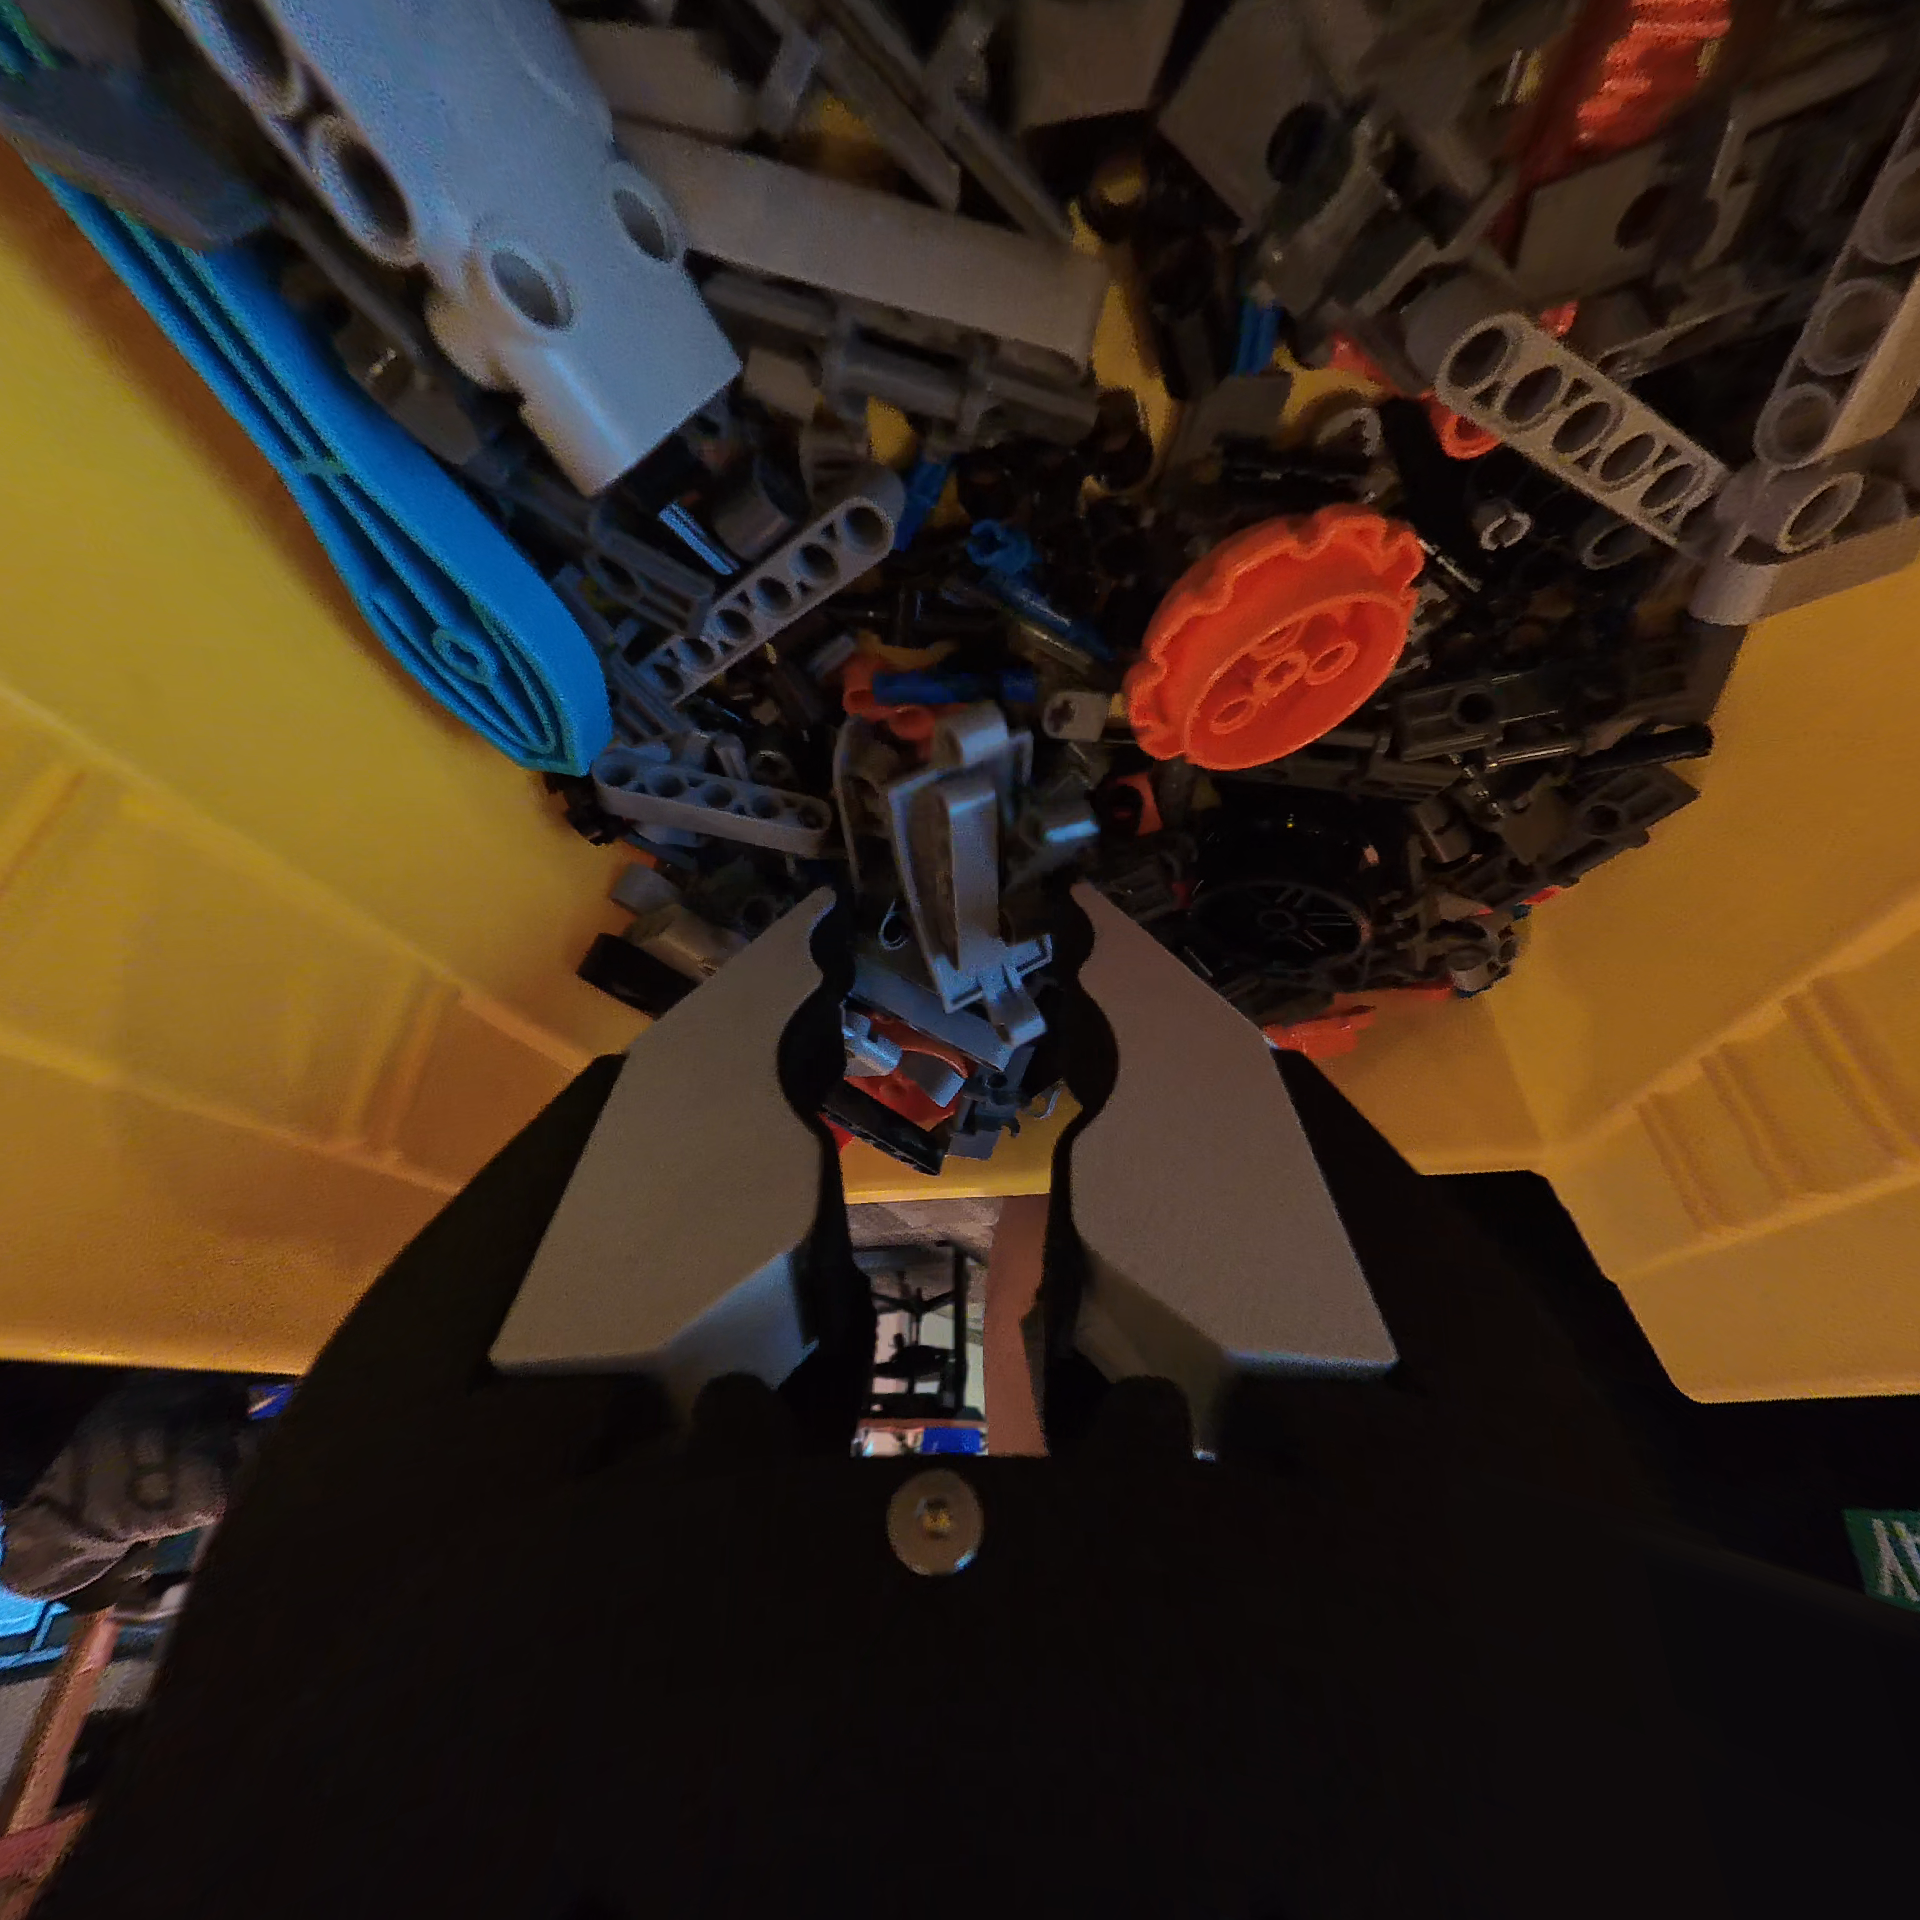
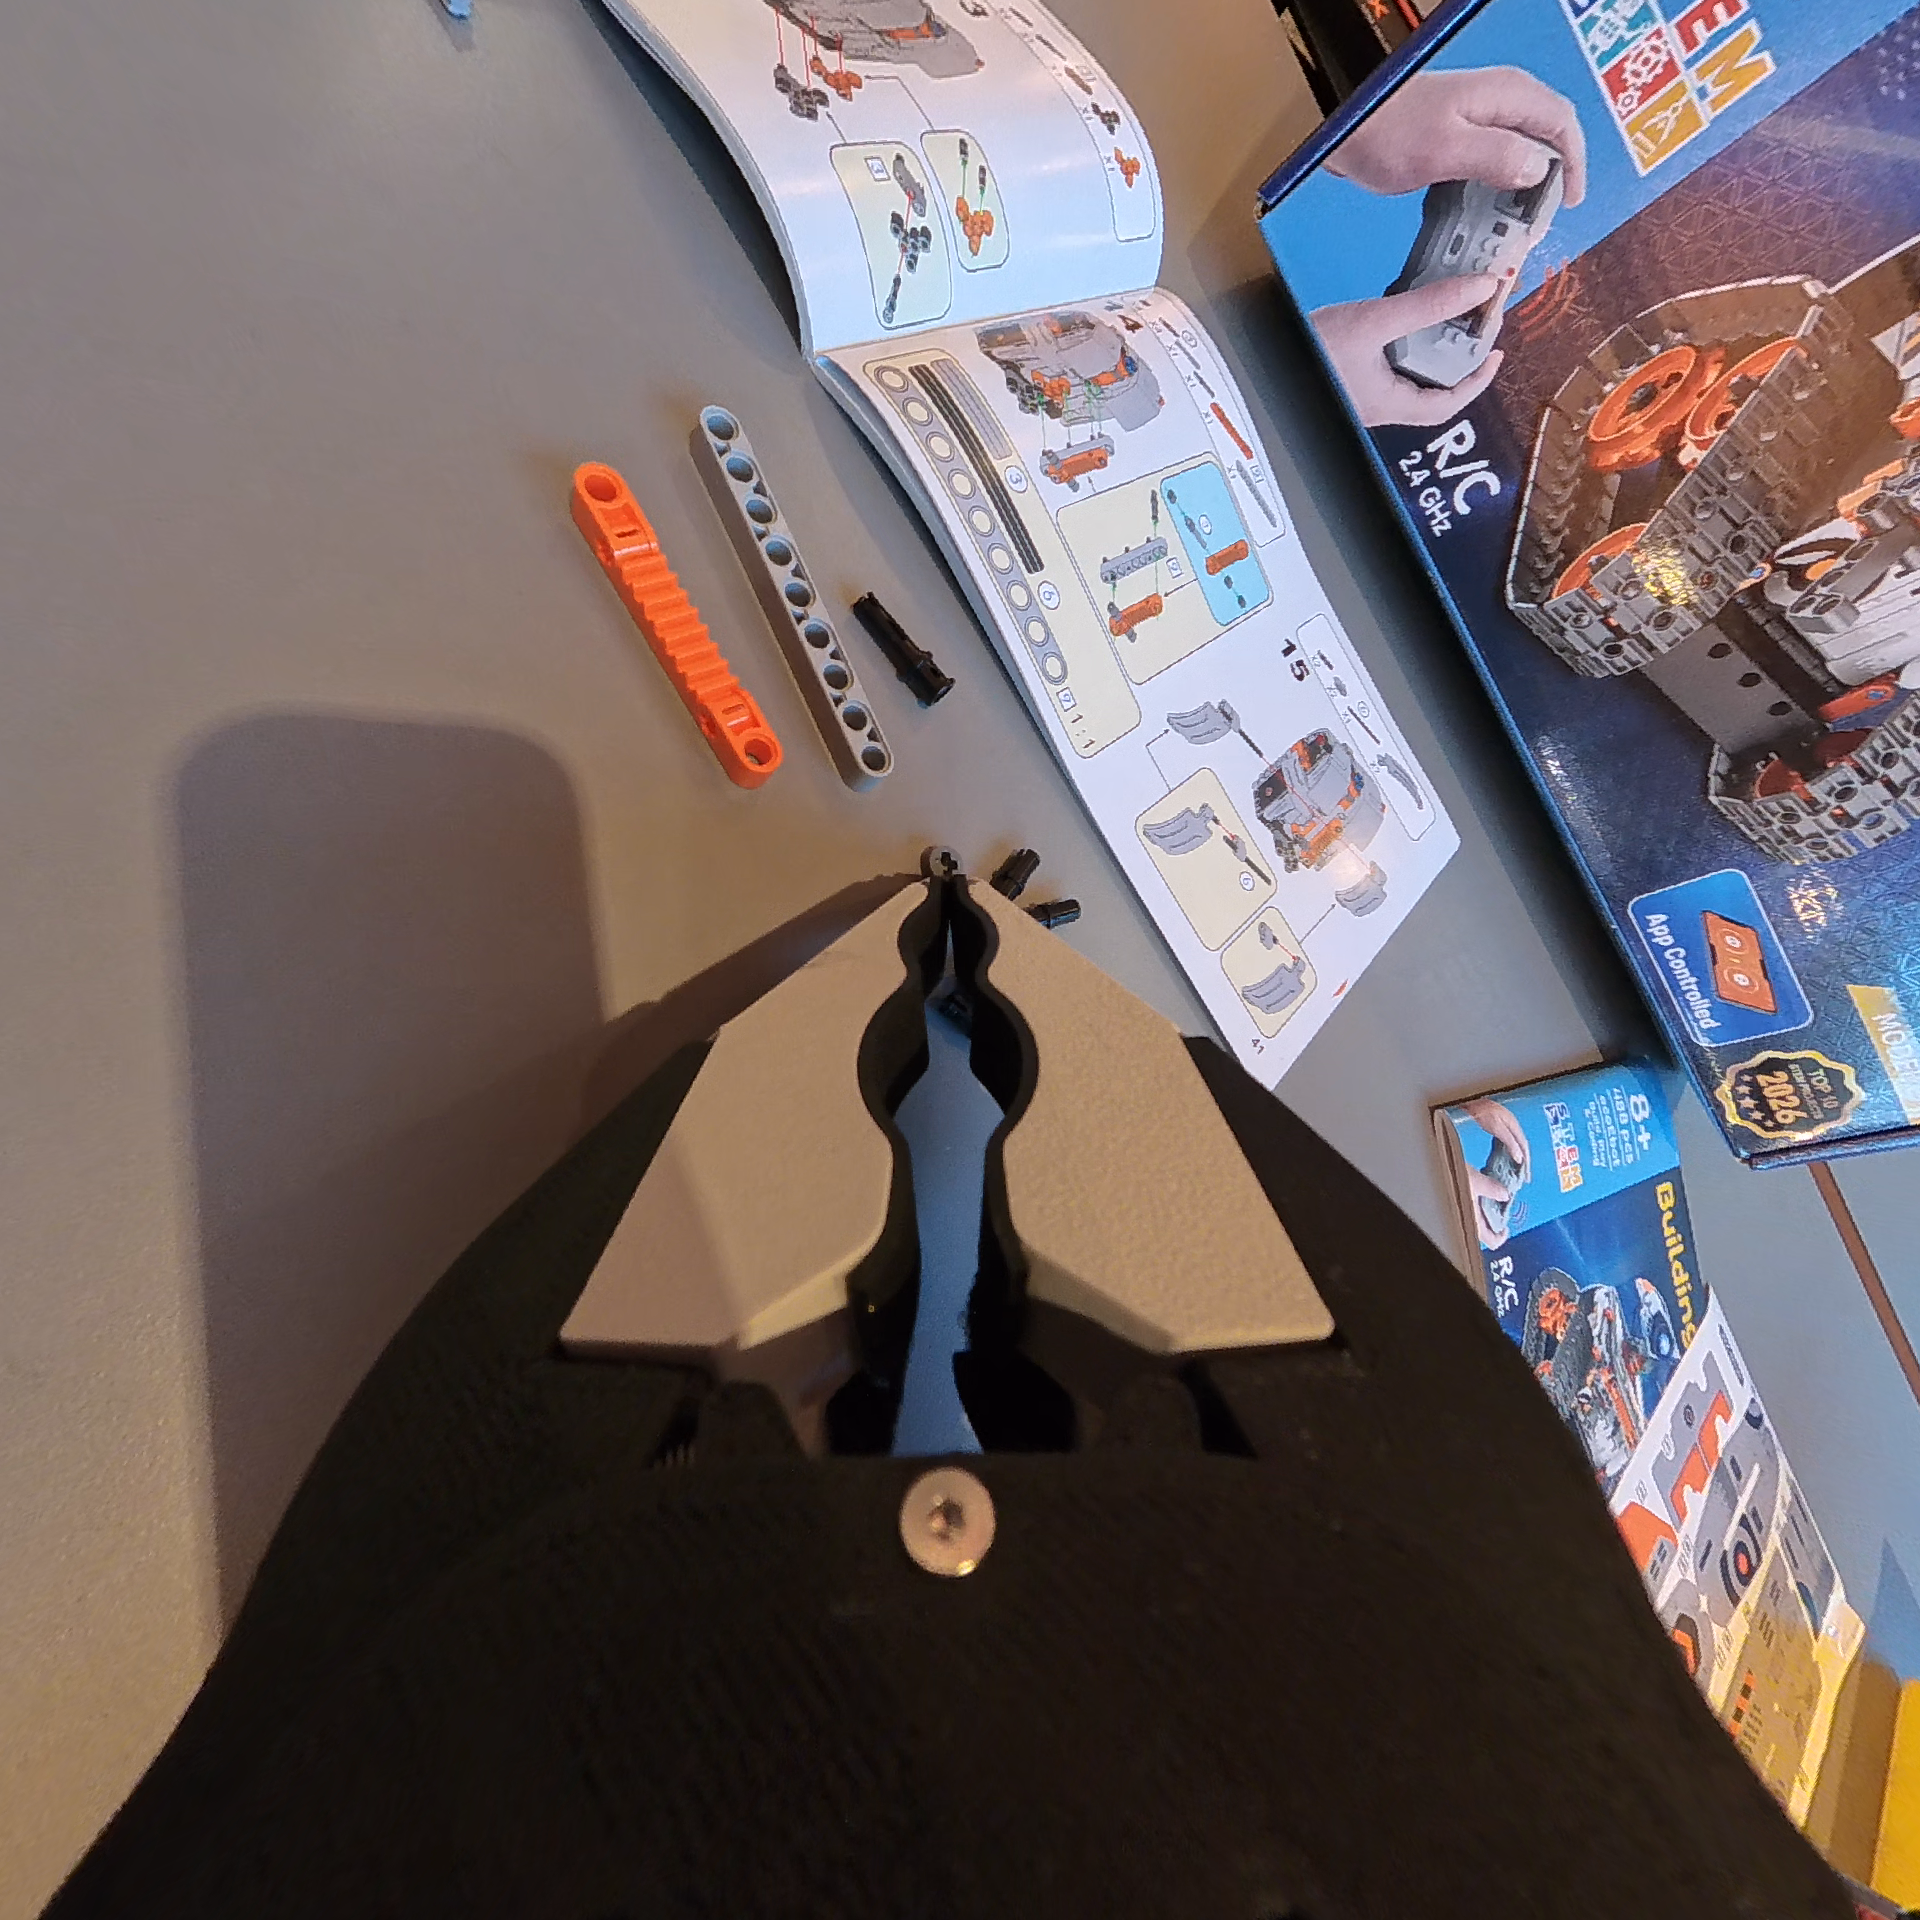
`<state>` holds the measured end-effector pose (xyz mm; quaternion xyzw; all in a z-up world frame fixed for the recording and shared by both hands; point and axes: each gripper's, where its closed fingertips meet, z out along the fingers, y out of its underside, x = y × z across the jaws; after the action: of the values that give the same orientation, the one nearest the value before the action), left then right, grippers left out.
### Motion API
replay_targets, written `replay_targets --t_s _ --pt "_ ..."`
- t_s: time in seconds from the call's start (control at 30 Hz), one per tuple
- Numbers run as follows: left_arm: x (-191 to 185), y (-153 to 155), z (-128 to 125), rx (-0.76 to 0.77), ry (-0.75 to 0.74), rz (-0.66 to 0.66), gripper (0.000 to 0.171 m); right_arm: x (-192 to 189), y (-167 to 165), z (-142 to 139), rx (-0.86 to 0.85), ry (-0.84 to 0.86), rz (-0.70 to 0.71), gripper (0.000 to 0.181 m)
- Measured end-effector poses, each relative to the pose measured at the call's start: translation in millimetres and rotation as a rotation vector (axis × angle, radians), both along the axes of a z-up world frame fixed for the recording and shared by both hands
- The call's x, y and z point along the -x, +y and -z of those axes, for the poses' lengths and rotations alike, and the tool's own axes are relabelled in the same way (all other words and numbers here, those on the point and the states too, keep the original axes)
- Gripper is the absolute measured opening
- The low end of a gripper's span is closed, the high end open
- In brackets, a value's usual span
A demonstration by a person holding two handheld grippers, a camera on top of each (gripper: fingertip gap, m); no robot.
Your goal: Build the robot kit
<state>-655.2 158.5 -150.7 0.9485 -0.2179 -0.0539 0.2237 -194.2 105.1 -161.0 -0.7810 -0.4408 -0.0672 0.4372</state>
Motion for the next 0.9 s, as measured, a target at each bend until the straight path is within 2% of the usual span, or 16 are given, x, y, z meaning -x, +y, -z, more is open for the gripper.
replay_targets --t_s 0.13,0.2,0.37,0.53,0.63,0.73,0.83,0.9 --pt "-1 0 0 0.004 0.005 0.036 0.025 0 0 0 -0.002 -0.004 0.000 0.000" --pt "-2 3 -2 -0.015 -0.007 0.041 0.015 0 0 0 -0.002 -0.003 0.000 0.000" --pt "-7 17 -10 -0.100 -0.066 0.050 0.013 0 0 0 -0.003 -0.004 -0.001 0.000" --pt "-17 49 -24 -0.261 -0.163 0.030 0.012 0 0 0 -0.004 -0.007 -0.001 0.000" --pt "-23 81 -30 -0.398 -0.204 0.036 0.012 0 0 0 -0.004 -0.007 -0.001 0.000" --pt "-29 93 -24 -0.411 -0.247 0.041 0.012 0 0 0 -0.004 -0.008 -0.001 0.000" --pt "-28 87 -11 -0.343 -0.250 0.020 0.018 0 0 0 -0.004 -0.008 -0.001 0.000" --pt "-33 79 -10 -0.300 -0.286 -0.029 0.035 0 0 0 -0.004 -0.009 -0.001 0.000"
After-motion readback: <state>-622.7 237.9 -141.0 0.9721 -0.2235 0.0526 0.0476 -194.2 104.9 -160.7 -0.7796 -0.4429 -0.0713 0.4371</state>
